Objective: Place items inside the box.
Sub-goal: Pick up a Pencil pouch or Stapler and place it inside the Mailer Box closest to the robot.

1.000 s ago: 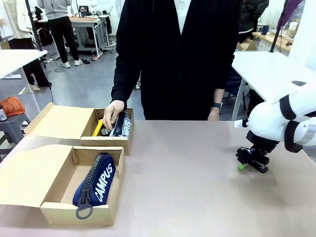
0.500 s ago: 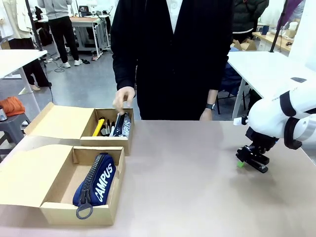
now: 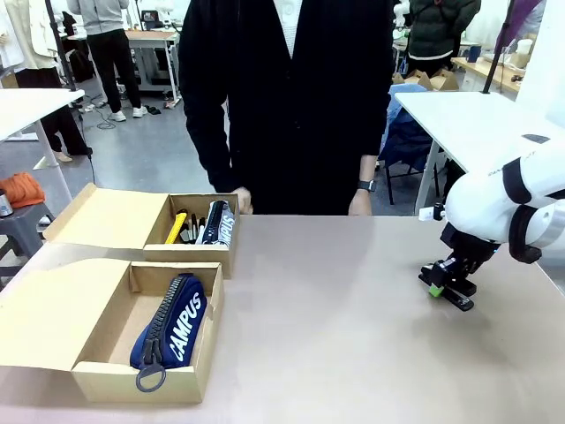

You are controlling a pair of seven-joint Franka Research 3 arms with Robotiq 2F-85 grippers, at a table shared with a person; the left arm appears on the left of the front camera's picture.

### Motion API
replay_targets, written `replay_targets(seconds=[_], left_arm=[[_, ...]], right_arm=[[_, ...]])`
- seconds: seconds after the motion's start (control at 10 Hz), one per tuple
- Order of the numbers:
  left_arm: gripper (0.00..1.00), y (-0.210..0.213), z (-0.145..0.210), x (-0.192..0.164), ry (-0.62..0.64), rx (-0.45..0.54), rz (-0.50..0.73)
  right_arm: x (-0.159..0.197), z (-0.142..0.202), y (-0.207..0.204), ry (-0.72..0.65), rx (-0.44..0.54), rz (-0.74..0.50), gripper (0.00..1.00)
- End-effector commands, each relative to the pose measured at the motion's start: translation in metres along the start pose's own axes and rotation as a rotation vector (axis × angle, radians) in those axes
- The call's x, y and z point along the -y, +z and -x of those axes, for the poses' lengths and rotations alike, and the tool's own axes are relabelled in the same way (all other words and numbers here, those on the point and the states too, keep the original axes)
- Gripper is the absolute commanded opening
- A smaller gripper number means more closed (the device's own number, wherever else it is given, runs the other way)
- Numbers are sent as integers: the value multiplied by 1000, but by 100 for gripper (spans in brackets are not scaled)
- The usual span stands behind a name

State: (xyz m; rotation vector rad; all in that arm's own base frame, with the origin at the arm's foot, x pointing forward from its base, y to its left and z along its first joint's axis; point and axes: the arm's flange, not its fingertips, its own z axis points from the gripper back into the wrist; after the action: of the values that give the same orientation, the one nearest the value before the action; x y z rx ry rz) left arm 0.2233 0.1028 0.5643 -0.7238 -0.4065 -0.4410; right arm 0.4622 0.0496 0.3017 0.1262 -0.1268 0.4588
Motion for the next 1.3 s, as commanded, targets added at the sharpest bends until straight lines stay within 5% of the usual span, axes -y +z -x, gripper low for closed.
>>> replay_targets(seconds=[0.0, 0.6, 0.8, 1.0, 1.2], left_arm=[[100, -1, 0, 1, -5, 15, 5], [100, -1, 0, 1, -5, 15, 5], [100, -1, 0, 1, -5, 15, 5], [100, -1, 0, 1, -5, 15, 5], [100, -1, 0, 1, -5, 15, 5]], right_arm=[[-2, -1, 3, -17, -28, 6, 0], [0, 0, 6, -20, -36, 4, 0], [0, 11, 67, -225, -32, -54, 0], [-49, 51, 149, -290, -38, -26, 0], [-56, 68, 163, -343, -94, -8, 0]])
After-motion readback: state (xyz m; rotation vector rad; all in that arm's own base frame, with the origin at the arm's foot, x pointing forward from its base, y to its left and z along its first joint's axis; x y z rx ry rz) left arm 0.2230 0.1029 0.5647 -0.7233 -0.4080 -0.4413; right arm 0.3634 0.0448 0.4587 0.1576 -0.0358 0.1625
